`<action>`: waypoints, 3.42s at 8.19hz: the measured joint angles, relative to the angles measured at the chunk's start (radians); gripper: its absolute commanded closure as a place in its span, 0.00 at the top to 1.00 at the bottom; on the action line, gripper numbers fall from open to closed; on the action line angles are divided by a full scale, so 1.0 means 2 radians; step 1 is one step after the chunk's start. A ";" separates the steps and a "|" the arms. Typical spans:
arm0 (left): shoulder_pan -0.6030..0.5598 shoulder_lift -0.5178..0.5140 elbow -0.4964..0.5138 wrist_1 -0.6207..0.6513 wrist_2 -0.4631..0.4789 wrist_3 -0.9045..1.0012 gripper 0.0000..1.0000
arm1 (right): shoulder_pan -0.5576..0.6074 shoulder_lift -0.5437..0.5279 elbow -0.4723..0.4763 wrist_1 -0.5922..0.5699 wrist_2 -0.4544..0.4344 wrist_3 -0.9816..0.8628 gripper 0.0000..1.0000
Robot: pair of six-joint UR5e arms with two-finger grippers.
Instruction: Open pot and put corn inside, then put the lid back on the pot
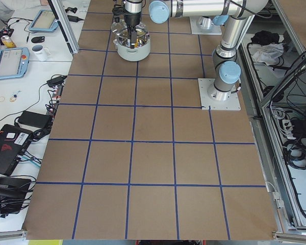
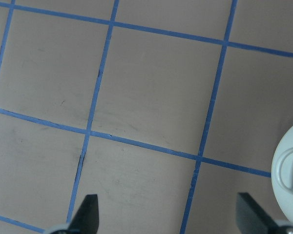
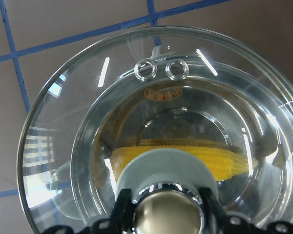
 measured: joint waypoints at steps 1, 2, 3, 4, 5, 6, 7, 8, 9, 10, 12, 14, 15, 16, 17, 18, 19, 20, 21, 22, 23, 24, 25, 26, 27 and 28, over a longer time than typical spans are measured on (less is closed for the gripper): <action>-0.006 -0.002 -0.002 -0.001 -0.002 0.001 1.00 | 0.003 0.005 0.003 -0.004 -0.002 0.001 0.22; -0.012 -0.005 -0.002 0.002 -0.005 0.000 1.00 | 0.004 0.008 0.005 -0.005 -0.006 -0.002 0.22; -0.017 -0.006 -0.003 0.003 -0.017 0.000 1.00 | 0.005 0.009 0.006 -0.004 -0.014 -0.008 0.22; -0.020 -0.006 -0.004 0.003 -0.041 0.001 1.00 | 0.005 0.009 0.008 -0.002 -0.021 -0.013 0.22; -0.021 -0.006 -0.005 0.002 -0.060 0.004 1.00 | 0.005 0.008 0.015 -0.002 -0.024 -0.016 0.22; -0.022 -0.003 -0.006 -0.001 -0.077 0.009 1.00 | 0.005 0.007 0.022 -0.004 -0.023 -0.017 0.22; -0.022 0.000 -0.009 -0.004 -0.098 0.024 1.00 | 0.005 0.007 0.027 -0.005 -0.021 -0.017 0.22; -0.023 0.004 -0.014 -0.008 -0.112 0.043 1.00 | 0.005 0.007 0.029 -0.005 -0.020 -0.017 0.22; -0.023 0.009 -0.020 -0.014 -0.114 0.055 1.00 | 0.005 0.006 0.029 -0.006 -0.020 -0.018 0.22; -0.023 0.013 -0.024 -0.021 -0.098 0.060 1.00 | 0.005 0.006 0.030 -0.006 -0.020 -0.018 0.23; -0.023 0.018 -0.027 -0.034 -0.057 0.063 1.00 | 0.005 0.006 0.030 -0.006 -0.019 -0.020 0.35; -0.023 0.027 -0.028 -0.046 -0.045 0.064 1.00 | 0.005 0.006 0.030 -0.006 -0.018 -0.020 0.65; -0.023 0.030 -0.028 -0.050 -0.044 0.063 1.00 | 0.005 0.006 0.031 -0.006 -0.017 -0.018 0.77; -0.023 0.030 -0.028 -0.052 -0.043 0.064 1.00 | 0.005 0.006 0.031 -0.006 -0.015 -0.016 0.90; -0.023 0.028 -0.028 -0.052 -0.044 0.064 1.00 | 0.004 0.006 0.032 -0.005 -0.013 -0.015 0.94; -0.023 0.025 -0.028 -0.052 -0.045 0.063 1.00 | 0.004 0.005 0.032 -0.005 -0.013 -0.015 0.98; -0.023 0.024 -0.028 -0.052 -0.045 0.062 1.00 | 0.004 0.005 0.033 -0.005 -0.012 -0.017 1.00; -0.023 0.022 -0.028 -0.052 -0.044 0.062 1.00 | 0.004 0.003 0.034 -0.005 -0.012 -0.020 1.00; -0.023 0.022 -0.028 -0.052 -0.044 0.062 1.00 | 0.003 -0.003 0.033 -0.005 -0.013 -0.025 1.00; -0.023 0.021 -0.028 -0.052 -0.045 0.063 1.00 | -0.001 -0.014 0.032 -0.001 -0.018 -0.042 1.00; -0.023 0.021 -0.028 -0.051 -0.045 0.064 1.00 | -0.012 -0.031 0.031 0.012 -0.025 -0.072 1.00; -0.023 0.021 -0.028 -0.051 -0.045 0.064 1.00 | -0.035 -0.057 0.031 0.036 -0.026 -0.114 1.00; -0.023 0.020 -0.028 -0.051 -0.047 0.065 1.00 | -0.065 -0.088 0.031 0.071 -0.028 -0.165 1.00; -0.022 0.020 -0.028 -0.051 -0.048 0.065 1.00 | -0.091 -0.121 0.032 0.107 -0.031 -0.211 1.00; -0.022 0.019 -0.028 -0.051 -0.049 0.064 1.00 | -0.109 -0.150 0.034 0.134 -0.043 -0.241 1.00; -0.022 0.018 -0.028 -0.051 -0.051 0.063 1.00 | -0.118 -0.167 0.035 0.152 -0.060 -0.256 1.00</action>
